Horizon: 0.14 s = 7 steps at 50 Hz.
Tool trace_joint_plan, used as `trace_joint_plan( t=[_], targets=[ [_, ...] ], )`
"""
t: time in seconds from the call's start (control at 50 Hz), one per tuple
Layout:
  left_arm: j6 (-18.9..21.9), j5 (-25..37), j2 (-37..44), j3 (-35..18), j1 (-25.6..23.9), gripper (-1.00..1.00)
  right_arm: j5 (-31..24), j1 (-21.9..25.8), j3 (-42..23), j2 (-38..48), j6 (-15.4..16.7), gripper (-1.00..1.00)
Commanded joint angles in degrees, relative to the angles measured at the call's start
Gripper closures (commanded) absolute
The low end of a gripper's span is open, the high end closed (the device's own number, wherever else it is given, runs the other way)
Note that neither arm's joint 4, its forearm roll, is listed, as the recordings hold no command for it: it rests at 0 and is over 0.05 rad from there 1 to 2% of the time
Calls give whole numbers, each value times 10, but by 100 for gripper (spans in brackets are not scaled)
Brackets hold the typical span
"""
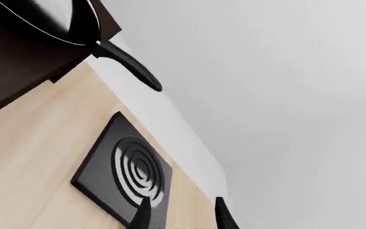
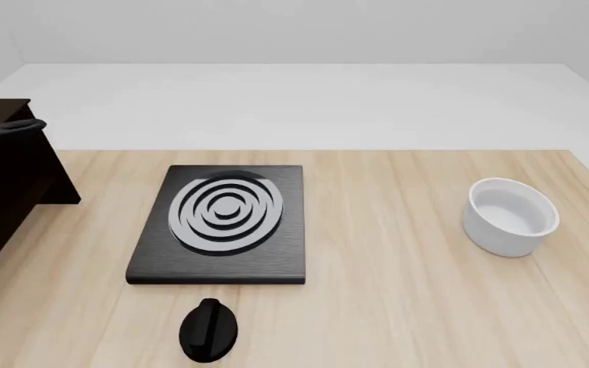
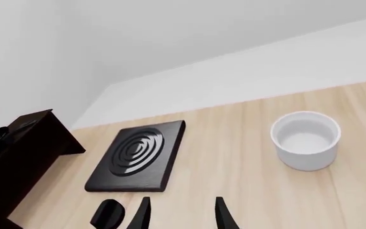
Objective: Put the frying pan on the cabinet shelf.
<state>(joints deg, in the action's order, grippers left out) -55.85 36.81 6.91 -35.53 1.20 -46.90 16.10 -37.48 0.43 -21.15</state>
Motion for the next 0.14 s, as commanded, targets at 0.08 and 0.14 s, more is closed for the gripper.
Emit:
trace_joint_plan(
  t=[0.08, 0.14],
  targets=[
    [64, 42, 0, -18, -6, -100, -2, 1, -11, -4, -6, -100],
    [81, 48, 6, -24, -2, -100, -2, 2, -11, -4, -8, -100]
  ],
)
